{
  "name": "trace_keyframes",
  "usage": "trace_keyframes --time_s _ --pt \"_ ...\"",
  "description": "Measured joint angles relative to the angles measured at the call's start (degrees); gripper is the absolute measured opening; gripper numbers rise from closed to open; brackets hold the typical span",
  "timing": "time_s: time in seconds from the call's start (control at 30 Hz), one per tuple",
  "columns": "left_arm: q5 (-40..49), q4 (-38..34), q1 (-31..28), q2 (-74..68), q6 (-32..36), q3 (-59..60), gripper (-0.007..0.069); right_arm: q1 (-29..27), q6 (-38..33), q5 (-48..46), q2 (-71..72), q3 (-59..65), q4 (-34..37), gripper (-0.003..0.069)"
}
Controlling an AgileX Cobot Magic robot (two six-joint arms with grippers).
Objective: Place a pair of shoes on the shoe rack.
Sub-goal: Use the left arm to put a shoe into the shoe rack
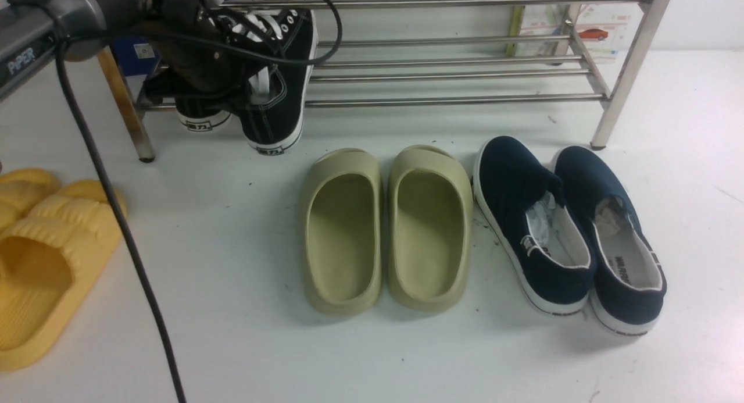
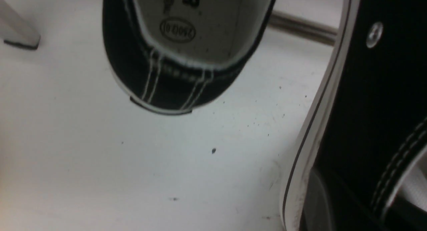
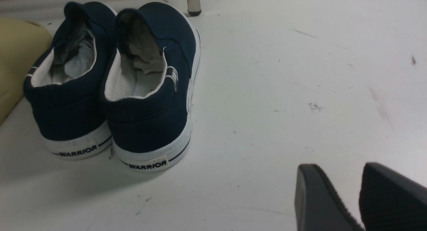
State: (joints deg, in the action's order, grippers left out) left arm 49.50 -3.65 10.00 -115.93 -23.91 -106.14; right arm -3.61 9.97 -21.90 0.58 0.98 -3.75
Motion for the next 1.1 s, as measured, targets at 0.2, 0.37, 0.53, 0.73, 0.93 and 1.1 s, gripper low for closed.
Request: trace_keyframes --time_s 0.2,0.37,0.53,0.73,0.93,1.1 --pt "-0.56 0.0 0.0 -3.33 0.0 -3.96 -0.0013 0.0 0.0 0.0 0.0 0.0 0.0 0.0239" --pt "-1.66 0.35 0.0 -5.69 0.05 -6.17 -0.0006 0.0 0.0 0.0 0.0 0.0 0.0 0.0239" --pt "-2.92 0.59 0.0 -6.42 0.17 -6.53 0.0031 0.0 0.0 0.0 0.0 0.0 0.0 0.0239" --pt "-6.55 0.63 0.0 -5.85 0.17 -7.15 0.0198 0.0 0.0 0.0 0.0 0.0 0.0 0.0239" --pt "-4.41 0.63 0.0 -4.88 0.17 -7.15 0.0342 0.0 0.0 0.0 0.0 0.0 0.0 0.0239" --pt "1.12 0.63 0.0 -1.31 3.12 -7.15 0.0321 0.0 0.0 0.0 0.0 0.0 0.0 0.0239"
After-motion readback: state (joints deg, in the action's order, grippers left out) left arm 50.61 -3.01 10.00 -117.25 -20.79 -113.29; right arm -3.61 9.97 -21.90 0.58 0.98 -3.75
